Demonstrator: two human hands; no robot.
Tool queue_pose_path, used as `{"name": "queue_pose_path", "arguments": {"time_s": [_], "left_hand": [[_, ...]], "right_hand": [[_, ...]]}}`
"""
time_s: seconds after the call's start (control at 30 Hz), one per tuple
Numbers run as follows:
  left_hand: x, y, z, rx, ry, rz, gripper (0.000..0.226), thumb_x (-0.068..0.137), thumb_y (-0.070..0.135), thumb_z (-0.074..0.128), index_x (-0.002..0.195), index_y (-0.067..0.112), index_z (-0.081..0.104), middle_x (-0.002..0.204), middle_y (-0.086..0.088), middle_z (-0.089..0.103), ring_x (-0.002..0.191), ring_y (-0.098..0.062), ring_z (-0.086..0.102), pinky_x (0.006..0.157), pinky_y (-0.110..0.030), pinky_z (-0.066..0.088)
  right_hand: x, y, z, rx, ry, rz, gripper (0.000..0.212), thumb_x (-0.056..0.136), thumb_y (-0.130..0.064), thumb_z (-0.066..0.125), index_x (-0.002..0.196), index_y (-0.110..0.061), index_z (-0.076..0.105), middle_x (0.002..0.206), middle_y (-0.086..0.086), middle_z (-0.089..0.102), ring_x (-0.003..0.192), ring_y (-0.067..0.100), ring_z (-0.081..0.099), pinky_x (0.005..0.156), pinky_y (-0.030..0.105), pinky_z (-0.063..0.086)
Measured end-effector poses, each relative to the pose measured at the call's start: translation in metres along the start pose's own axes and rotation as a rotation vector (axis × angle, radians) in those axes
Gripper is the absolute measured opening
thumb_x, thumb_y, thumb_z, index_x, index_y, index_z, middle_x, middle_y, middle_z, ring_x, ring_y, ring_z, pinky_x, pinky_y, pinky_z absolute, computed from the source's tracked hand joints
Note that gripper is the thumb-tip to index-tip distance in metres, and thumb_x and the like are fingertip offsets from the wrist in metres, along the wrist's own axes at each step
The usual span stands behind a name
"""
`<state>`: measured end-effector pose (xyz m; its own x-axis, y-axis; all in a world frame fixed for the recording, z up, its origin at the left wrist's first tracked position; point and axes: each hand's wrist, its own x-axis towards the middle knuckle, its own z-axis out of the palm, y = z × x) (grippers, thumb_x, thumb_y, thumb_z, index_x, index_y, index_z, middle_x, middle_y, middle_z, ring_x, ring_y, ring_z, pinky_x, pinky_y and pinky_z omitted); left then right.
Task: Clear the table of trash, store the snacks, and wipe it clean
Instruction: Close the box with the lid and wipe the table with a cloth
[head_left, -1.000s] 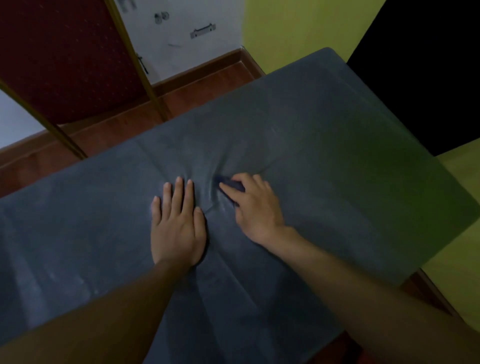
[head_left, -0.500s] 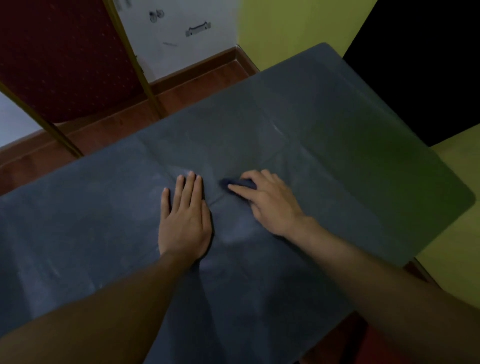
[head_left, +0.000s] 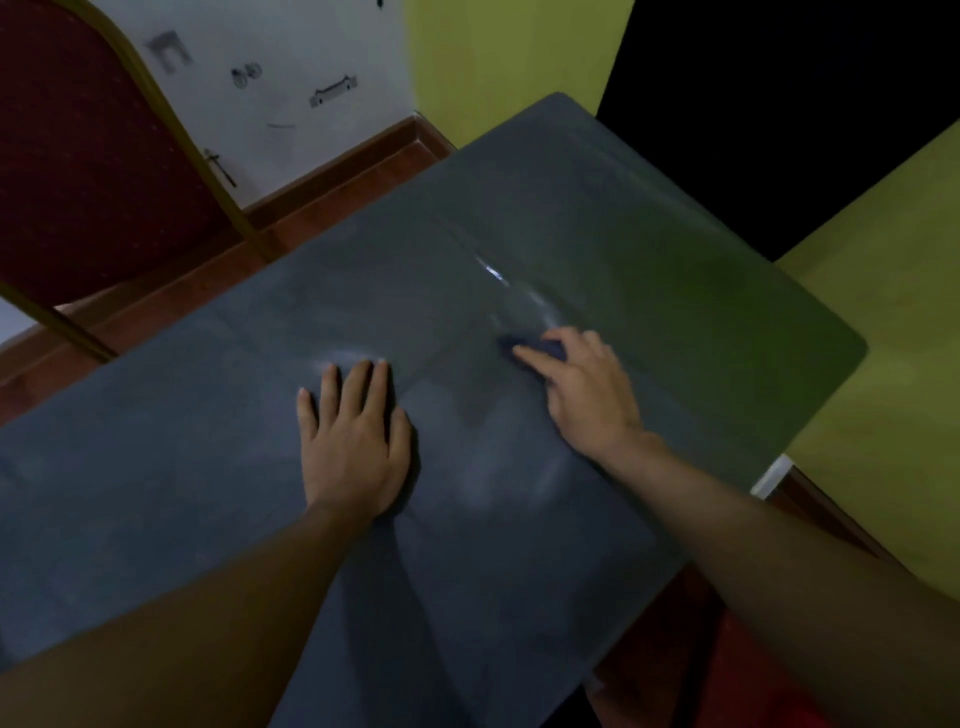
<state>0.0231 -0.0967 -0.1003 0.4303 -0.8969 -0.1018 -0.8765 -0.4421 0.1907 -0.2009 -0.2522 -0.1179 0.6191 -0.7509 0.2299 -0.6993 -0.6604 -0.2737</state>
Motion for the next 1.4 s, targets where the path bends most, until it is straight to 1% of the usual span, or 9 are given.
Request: {"name": "queue_pose_path", "arguments": {"time_s": [0.07, 0.13, 0.33, 0.47, 0.53, 0.77, 0.97, 1.2, 1.4], "left_hand": [[0.007, 0.02, 0.002, -0.009, -0.011, 0.062, 0.061, 0.098, 0.046, 0.026, 0.155, 0.022, 0.026, 0.161, -0.001, 0.025, 0.151, -0.029, 0.012, 0.121, -0.054, 0.006], [0.014, 0.044, 0.004, -0.038, -0.021, 0.104, 0.061, 0.099, 0.045, 0.026, 0.155, 0.022, 0.025, 0.162, -0.001, 0.023, 0.151, -0.028, 0.011, 0.122, -0.053, 0.004], [0.032, 0.111, 0.018, -0.072, -0.03, 0.165, 0.059, 0.1, 0.042, 0.024, 0.155, 0.021, 0.023, 0.163, -0.002, 0.019, 0.151, -0.028, 0.01, 0.122, -0.053, 0.006], [0.04, 0.145, 0.028, -0.085, -0.058, 0.187, 0.061, 0.099, 0.045, 0.024, 0.157, 0.024, 0.019, 0.165, 0.0, 0.013, 0.152, -0.029, 0.003, 0.122, -0.053, 0.003], [0.043, 0.157, 0.033, -0.082, -0.087, 0.159, 0.063, 0.099, 0.049, 0.019, 0.157, 0.027, 0.011, 0.166, 0.002, 0.006, 0.152, -0.03, -0.005, 0.121, -0.055, -0.002], [0.041, 0.163, 0.045, 0.061, -0.075, 0.126, 0.067, 0.097, 0.06, 0.008, 0.157, 0.031, -0.002, 0.165, 0.005, -0.004, 0.151, -0.032, -0.013, 0.119, -0.059, -0.003], [0.041, 0.166, 0.044, 0.067, -0.067, 0.12, 0.068, 0.097, 0.059, 0.012, 0.157, 0.03, -0.001, 0.165, 0.005, -0.005, 0.151, -0.032, -0.012, 0.119, -0.06, -0.003], [0.041, 0.165, 0.044, 0.082, -0.07, 0.116, 0.068, 0.097, 0.058, 0.014, 0.158, 0.029, 0.002, 0.166, 0.004, -0.001, 0.151, -0.033, -0.008, 0.119, -0.06, 0.001], [0.042, 0.166, 0.045, 0.08, -0.08, 0.126, 0.068, 0.098, 0.057, 0.016, 0.158, 0.028, 0.004, 0.166, 0.004, -0.002, 0.151, -0.033, -0.01, 0.118, -0.061, 0.001]], "right_hand": [[-0.005, 0.005, -0.006, 0.02, 0.098, 0.31, 0.05, 0.079, -0.004, 0.061, 0.123, -0.026, 0.069, 0.119, 0.009, 0.059, 0.095, 0.036, 0.052, 0.081, 0.047, 0.051], [-0.015, -0.005, -0.007, 0.007, 0.105, 0.388, 0.05, 0.079, -0.006, 0.061, 0.123, -0.026, 0.069, 0.119, 0.008, 0.059, 0.095, 0.036, 0.051, 0.08, 0.046, 0.05], [-0.039, 0.025, -0.021, -0.043, -0.071, -0.067, 0.056, 0.078, -0.007, 0.066, 0.13, -0.029, 0.066, 0.123, 0.001, 0.06, 0.093, 0.026, 0.05, 0.078, 0.038, 0.047], [-0.039, 0.063, -0.033, -0.063, 0.117, 0.389, 0.05, 0.082, -0.004, 0.062, 0.126, -0.026, 0.068, 0.119, 0.008, 0.059, 0.094, 0.034, 0.051, 0.078, 0.044, 0.05], [-0.043, 0.055, -0.033, -0.063, 0.123, 0.462, 0.052, 0.081, -0.004, 0.061, 0.128, -0.024, 0.067, 0.119, 0.008, 0.059, 0.095, 0.034, 0.051, 0.078, 0.045, 0.049], [-0.048, 0.091, -0.039, -0.054, -0.062, -0.007, 0.055, 0.081, -0.007, 0.063, 0.133, -0.028, 0.063, 0.123, 0.004, 0.059, 0.094, 0.027, 0.05, 0.079, 0.039, 0.044], [-0.014, 0.107, -0.037, -0.021, 0.103, 0.471, 0.05, 0.084, -0.003, 0.057, 0.129, -0.022, 0.067, 0.119, 0.01, 0.058, 0.098, 0.034, 0.05, 0.08, 0.046, 0.048], [0.0, 0.123, -0.044, -0.001, -0.13, -0.076, 0.053, 0.084, -0.012, 0.054, 0.134, -0.027, 0.063, 0.122, 0.007, 0.058, 0.096, 0.03, 0.049, 0.082, 0.039, 0.044], [0.032, 0.132, -0.039, -0.062, 0.115, 0.621, 0.048, 0.085, -0.008, 0.056, 0.13, -0.024, 0.065, 0.122, 0.012, 0.057, 0.101, 0.038, 0.05, 0.084, 0.045, 0.047]]}}
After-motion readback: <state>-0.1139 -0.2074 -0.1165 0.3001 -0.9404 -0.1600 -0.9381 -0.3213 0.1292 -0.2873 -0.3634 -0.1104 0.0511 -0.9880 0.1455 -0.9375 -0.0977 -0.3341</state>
